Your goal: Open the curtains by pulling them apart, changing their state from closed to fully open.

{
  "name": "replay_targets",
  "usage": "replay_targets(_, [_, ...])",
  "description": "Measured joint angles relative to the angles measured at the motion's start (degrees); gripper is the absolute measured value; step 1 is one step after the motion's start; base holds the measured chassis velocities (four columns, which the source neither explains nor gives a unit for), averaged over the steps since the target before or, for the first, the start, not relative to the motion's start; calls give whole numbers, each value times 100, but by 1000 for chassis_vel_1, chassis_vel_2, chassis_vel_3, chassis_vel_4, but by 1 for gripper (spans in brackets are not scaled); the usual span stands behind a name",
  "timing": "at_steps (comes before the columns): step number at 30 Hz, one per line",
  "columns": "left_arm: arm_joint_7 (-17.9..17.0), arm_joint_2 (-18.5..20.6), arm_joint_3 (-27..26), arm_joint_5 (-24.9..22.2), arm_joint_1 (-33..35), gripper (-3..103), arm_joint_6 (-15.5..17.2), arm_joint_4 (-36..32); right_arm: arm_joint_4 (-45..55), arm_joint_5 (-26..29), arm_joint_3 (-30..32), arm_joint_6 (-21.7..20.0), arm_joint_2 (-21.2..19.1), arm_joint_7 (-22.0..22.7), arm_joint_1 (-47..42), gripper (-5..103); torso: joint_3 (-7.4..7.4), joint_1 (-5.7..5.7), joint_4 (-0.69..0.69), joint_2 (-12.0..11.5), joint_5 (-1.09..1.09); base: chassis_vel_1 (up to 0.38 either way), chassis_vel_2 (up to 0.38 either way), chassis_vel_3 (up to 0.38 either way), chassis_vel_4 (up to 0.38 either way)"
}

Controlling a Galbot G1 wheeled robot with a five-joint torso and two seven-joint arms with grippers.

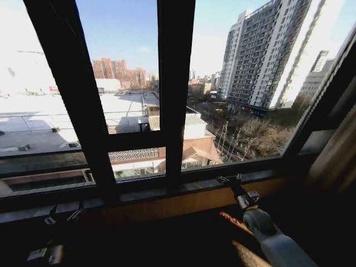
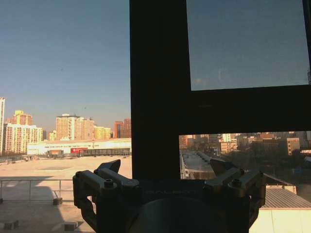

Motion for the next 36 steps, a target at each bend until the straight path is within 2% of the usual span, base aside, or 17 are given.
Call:
replay_targets(9, [1,-1,1,0,0,100,0,-1,-1,0,1,0,-1,1,0,100,0,0,-1,0,5,-195,-209,216,181])
replay_targets(15, [-1,1,-1,0,0,100,0,0,0,0,0,0,0,0,0,100,0,0,3,0,-7,8,-3,-4,-4])
replay_targets(23, [-3,1,-3,-1,0,100,0,0,0,0,-1,0,1,0,0,100,0,-1,0,0,5,25,22,-30,-23])
replay_targets(36, [-3,0,0,0,-1,100,0,0,0,0,0,0,1,0,0,100,1,2,1,-1,0,61,-49,-59,46])
